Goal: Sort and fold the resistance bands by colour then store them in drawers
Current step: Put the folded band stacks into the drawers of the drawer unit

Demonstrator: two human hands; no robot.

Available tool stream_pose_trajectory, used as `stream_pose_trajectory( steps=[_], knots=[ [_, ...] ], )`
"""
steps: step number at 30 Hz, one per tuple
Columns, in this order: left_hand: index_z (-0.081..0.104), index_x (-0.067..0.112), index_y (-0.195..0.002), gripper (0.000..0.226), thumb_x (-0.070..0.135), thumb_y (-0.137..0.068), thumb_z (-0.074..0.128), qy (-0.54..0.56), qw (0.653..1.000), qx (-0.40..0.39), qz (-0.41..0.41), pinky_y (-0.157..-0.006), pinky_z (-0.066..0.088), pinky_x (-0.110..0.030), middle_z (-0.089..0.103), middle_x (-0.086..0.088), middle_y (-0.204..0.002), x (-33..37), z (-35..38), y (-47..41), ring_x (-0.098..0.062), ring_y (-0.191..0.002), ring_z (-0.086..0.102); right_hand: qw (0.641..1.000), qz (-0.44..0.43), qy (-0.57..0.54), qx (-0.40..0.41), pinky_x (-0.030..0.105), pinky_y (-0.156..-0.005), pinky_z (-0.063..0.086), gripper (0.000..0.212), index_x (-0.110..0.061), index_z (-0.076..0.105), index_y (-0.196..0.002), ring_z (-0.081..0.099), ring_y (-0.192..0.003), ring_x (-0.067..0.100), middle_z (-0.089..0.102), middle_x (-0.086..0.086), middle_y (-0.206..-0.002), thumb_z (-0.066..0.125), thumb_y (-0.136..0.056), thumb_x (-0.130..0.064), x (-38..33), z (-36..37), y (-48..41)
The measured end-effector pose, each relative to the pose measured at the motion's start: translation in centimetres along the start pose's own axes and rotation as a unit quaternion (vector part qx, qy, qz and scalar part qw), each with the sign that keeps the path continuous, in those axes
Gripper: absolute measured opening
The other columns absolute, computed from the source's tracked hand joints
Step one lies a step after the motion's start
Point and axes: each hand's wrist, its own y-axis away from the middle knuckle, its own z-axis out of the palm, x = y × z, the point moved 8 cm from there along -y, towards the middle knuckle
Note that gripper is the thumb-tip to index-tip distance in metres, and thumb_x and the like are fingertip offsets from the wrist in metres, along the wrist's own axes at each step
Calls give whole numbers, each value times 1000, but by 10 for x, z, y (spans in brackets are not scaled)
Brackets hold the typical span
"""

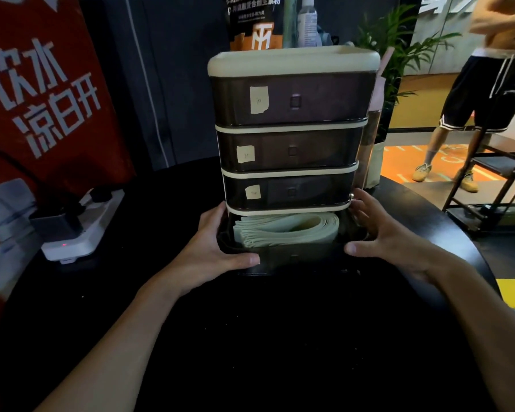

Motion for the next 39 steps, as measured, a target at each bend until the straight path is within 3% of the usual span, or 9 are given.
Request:
stream_pose_trajectory(
  steps=[4,9,14,18,24,29,33,36,39],
  knots=[
    [21,33,-153,129,54,-45,89,14,1000,0,-10,-117,33,-26,37,14,-147,-5,1,-7,3,-133,41,1000,11,7,7,10,-85,48,120,-40,32,-144,44,-128,-7,46,-22,-138,96,-42,-34,8,-5,-8],
    [35,26,-140,105,35,-54,94,58,997,57,0,-115,35,-26,50,19,-135,-8,-1,-14,16,-123,43,1000,6,12,28,16,-88,50,122,-32,24,-148,49,-123,-7,44,-12,-146,95,-49,-29,11,-3,-20],
    [37,38,-130,95,54,-50,87,48,995,91,3,-116,34,-33,52,12,-135,-14,-4,-19,-2,-132,44,995,-10,29,100,30,-93,53,109,-37,37,-132,61,-116,8,58,-12,-128,96,-40,-39,15,-9,-25],
    [38,34,-129,92,53,-52,86,52,993,103,9,-115,37,-34,52,10,-133,-14,-6,-19,-6,-130,46,991,-10,29,127,42,-104,48,105,-41,41,-122,58,-121,12,58,-4,-130,95,-33,-58,18,-11,-28],
    [38,29,-130,85,26,-65,92,55,990,128,21,-108,42,-28,54,11,-125,-12,-11,-18,-2,-121,51,987,-18,42,153,45,-102,49,84,-49,43,-107,58,-118,10,56,-12,-124,93,-40,-58,19,-10,-27],
    [41,33,-116,80,40,-53,90,66,986,151,28,-93,49,-25,59,3,-119,-10,-13,-18,-5,-110,59,982,-25,70,171,46,-98,52,72,-48,41,-104,58,-114,11,57,-11,-118,87,-48,-45,12,-9,-25],
    [40,27,-120,78,14,-64,93,66,986,152,32,-90,50,-25,58,3,-118,-10,-12,-18,1,-105,58,976,-29,89,196,48,-96,52,70,-46,42,-103,59,-110,10,59,-12,-112,85,-47,-44,9,-9,-24],
    [34,36,-137,96,41,-61,92,49,990,128,33,-104,44,-23,47,8,-134,-5,-12,-16,2,-121,49,977,-34,94,186,48,-103,47,87,-41,45,-120,57,-116,11,57,-13,-124,87,-46,-57,4,-9,-19],
    [33,47,-139,92,62,-61,78,58,986,149,39,-108,42,-30,42,8,-141,7,-23,-14,-2,-128,46,978,-68,53,189,40,-100,49,97,-40,44,-136,58,-120,14,56,-9,-133,85,-51,-66,-18,-12,-13]
  ],
)
